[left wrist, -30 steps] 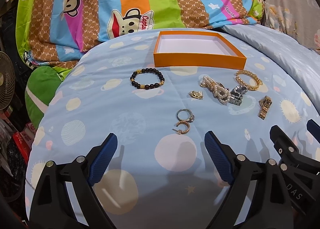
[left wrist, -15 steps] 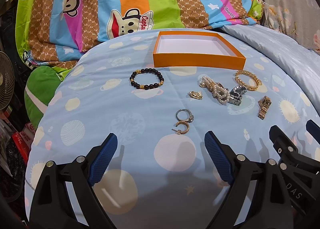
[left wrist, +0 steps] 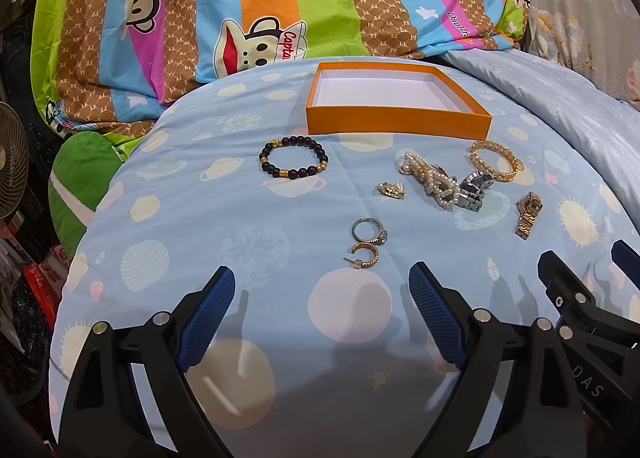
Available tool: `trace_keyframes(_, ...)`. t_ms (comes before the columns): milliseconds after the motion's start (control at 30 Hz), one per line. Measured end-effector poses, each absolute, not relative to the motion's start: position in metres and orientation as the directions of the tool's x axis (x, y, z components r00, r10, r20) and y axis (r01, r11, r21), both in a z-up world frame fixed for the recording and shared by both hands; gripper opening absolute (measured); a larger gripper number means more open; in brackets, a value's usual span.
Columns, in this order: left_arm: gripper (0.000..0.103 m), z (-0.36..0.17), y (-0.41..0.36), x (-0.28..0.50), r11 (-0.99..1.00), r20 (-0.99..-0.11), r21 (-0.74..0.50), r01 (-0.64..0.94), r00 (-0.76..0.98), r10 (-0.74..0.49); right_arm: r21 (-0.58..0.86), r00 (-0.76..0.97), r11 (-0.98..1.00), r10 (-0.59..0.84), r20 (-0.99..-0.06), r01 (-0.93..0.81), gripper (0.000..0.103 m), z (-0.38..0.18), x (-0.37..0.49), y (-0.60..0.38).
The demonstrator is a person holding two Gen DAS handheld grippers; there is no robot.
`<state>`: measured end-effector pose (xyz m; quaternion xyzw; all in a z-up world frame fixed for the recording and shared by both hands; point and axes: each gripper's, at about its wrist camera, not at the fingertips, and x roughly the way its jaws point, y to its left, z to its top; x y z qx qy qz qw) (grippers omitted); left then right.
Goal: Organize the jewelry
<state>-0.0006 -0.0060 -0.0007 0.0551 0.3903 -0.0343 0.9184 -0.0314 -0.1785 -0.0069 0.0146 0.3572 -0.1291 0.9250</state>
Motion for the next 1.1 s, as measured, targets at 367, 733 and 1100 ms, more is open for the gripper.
trace_keyframes(367, 0.086, -0.001, -0.005, 0.000, 0.992, -0.721, 0.073, 0.107, 0.692, -0.022, -0.067, 0.710, 0.966, -0.229, -0.666, 0.250, 0.098, -0.007, -0.031, -0.178)
trace_keyframes(733, 0.087, 0.001, -0.006, -0.001, 0.993, -0.719, 0.039, 0.111, 0.693, -0.050, -0.048, 0.682, 0.970, -0.204, -0.703, 0.240, 0.098, -0.014, -0.029, -0.185)
trace_keyframes(1100, 0.093, 0.016, 0.052, 0.013, 0.999, -0.725, -0.039, -0.007, 0.688, -0.023, 0.087, 0.620, 0.960, -0.102, -0.778, 0.266, 0.096, -0.017, -0.006, -0.208)
